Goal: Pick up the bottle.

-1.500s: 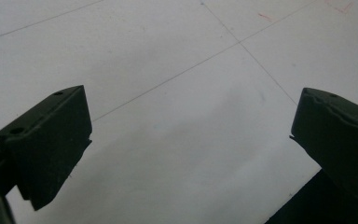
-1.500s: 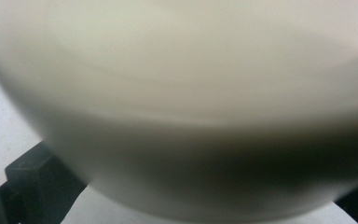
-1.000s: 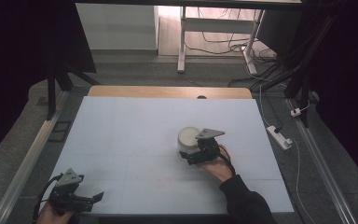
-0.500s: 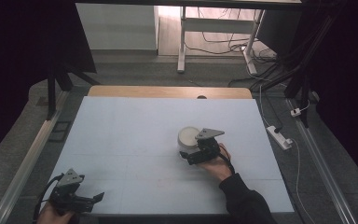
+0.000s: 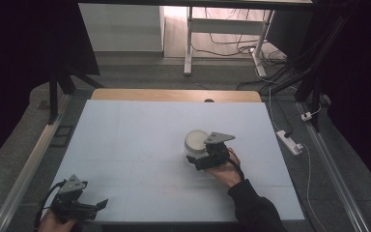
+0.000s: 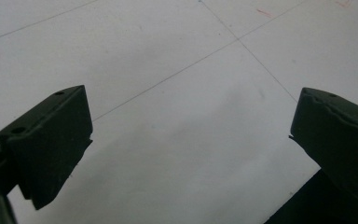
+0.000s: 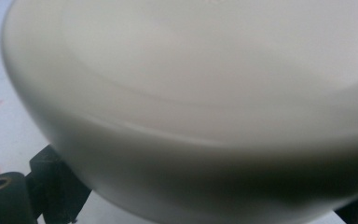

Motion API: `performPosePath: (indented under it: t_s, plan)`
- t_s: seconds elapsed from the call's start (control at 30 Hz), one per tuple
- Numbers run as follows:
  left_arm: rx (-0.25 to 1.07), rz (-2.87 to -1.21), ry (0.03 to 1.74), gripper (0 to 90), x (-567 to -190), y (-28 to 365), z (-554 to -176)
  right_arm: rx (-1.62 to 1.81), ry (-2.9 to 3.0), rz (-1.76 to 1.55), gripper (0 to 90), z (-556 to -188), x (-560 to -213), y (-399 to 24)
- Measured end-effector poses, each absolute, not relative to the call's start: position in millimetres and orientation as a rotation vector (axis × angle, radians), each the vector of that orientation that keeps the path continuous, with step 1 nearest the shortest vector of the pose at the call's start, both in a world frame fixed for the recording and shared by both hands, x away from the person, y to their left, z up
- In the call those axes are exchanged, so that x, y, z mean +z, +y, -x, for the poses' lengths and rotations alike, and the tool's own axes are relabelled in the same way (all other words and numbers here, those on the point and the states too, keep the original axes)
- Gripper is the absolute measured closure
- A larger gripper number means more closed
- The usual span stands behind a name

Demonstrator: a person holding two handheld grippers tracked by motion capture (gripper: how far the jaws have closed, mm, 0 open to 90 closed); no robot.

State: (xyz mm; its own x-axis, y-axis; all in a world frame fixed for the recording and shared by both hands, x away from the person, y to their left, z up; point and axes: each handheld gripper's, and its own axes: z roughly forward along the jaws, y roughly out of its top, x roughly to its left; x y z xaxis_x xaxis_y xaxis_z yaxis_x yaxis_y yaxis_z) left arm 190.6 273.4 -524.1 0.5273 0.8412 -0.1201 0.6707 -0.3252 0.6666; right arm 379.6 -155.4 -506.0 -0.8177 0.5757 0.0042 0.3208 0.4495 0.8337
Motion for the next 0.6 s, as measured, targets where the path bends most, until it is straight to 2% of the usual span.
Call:
performPosePath:
  t_s: [0.6]
  plan:
    - [0.329,-2.09,1.22,0.2,-523.9,273.5,-190.1,1.346,2.484,-0.672,6.6,-354.8,-489.9,-128.4]
